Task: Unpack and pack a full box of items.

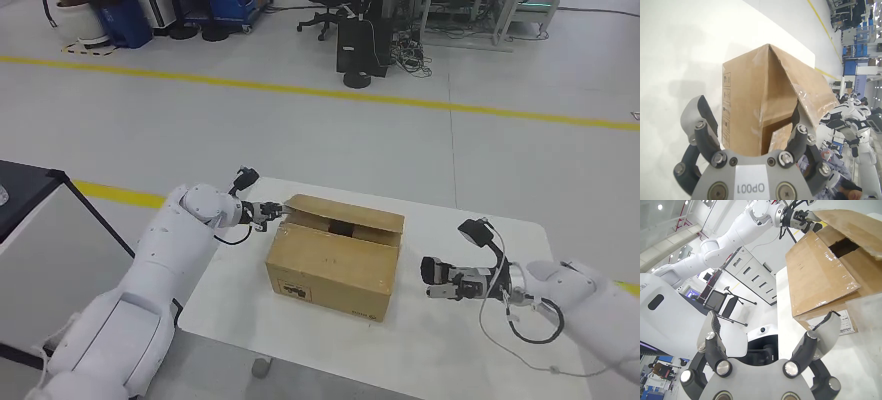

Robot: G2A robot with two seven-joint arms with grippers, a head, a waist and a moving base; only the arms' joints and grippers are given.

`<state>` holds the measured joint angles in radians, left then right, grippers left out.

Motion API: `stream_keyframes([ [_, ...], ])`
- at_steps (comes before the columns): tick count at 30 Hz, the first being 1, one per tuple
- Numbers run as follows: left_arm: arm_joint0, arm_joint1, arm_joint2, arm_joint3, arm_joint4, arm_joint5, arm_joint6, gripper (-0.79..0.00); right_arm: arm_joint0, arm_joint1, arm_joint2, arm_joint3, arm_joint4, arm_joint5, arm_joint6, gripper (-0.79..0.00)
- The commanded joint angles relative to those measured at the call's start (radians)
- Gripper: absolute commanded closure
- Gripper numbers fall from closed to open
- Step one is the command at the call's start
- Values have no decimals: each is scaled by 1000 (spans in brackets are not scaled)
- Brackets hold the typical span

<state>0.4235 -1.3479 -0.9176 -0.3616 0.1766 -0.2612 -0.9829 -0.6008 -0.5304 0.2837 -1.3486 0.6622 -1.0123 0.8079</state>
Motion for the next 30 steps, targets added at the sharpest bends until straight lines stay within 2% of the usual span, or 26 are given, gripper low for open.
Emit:
stream_keyframes([
  [1, 3, 1, 0, 8, -1, 13, -22, -785, -4, 0, 4, 2, 0, 0, 0, -785],
  [15, 36, -6, -3, -62, -35, 44, -88, -785, -30, 2, 36, 1, -3, 0, 0, -785],
  [21, 70, -11, -18, -113, -111, 71, -140, -785, -48, 4, 48, -2, -8, 0, 0, -785],
  [30, 103, -2, -32, -197, -137, 96, -183, -785, -63, 5, 63, -12, -18, 0, 0, -785],
])
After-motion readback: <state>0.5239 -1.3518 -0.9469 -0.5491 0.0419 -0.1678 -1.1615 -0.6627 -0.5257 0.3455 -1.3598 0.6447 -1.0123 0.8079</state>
